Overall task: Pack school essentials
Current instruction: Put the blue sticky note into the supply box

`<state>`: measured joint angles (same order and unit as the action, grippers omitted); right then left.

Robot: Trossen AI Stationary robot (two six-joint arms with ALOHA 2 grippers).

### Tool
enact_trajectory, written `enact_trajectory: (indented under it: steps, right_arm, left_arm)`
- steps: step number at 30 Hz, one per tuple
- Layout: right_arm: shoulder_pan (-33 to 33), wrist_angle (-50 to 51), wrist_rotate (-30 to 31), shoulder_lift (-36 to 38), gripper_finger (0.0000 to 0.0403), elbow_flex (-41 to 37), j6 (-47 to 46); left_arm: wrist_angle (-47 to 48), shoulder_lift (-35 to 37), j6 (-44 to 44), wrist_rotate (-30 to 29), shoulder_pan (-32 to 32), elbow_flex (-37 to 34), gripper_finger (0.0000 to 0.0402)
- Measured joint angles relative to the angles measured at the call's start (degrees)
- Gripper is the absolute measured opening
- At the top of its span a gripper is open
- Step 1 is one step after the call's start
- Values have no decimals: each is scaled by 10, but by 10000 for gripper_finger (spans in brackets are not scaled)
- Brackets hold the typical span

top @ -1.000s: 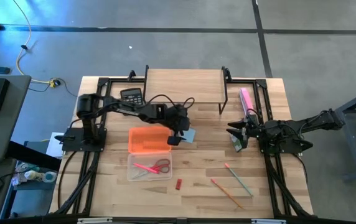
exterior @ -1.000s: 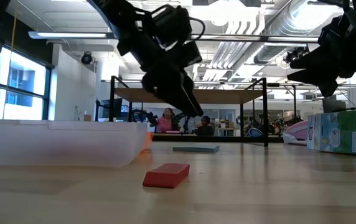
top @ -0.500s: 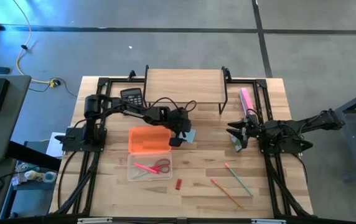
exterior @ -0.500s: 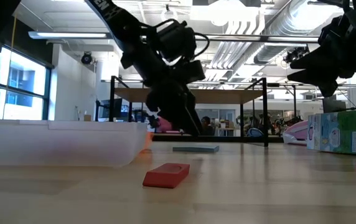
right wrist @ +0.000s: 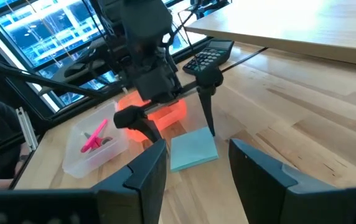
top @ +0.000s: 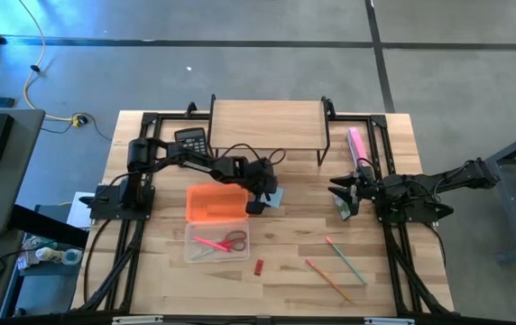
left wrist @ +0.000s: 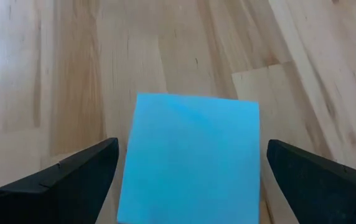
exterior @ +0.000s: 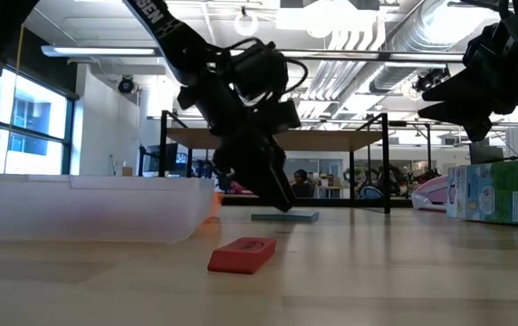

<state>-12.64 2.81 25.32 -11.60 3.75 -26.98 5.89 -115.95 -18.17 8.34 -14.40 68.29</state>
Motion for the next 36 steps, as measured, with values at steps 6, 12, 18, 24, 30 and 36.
enact_trajectory:
  steps: [6, 12, 18, 24, 30, 36]
  right_arm:
    - [0, 1, 0, 0, 165, 0, 0]
    - [0, 4, 0, 0, 165, 0, 0]
    - [0, 5, 0, 0, 165, 0, 0]
    - [0, 5, 0, 0, 165, 0, 0]
    - [0, 5, 0, 0, 165, 0, 0]
    - [0, 7, 0, 0, 165, 0, 0]
  left_arm:
    - [-2, -19, 12, 26, -4, 0, 400]
    - [-3, -23, 26, 31, -6, 1, 400]
    - [-3, -24, 38, 29, -5, 1, 385]
    - [-1, -22, 45, 27, -4, 1, 358]
    - [7, -16, 56, 28, 0, 0, 339]
    - [23, -7, 67, 30, 3, -1, 327]
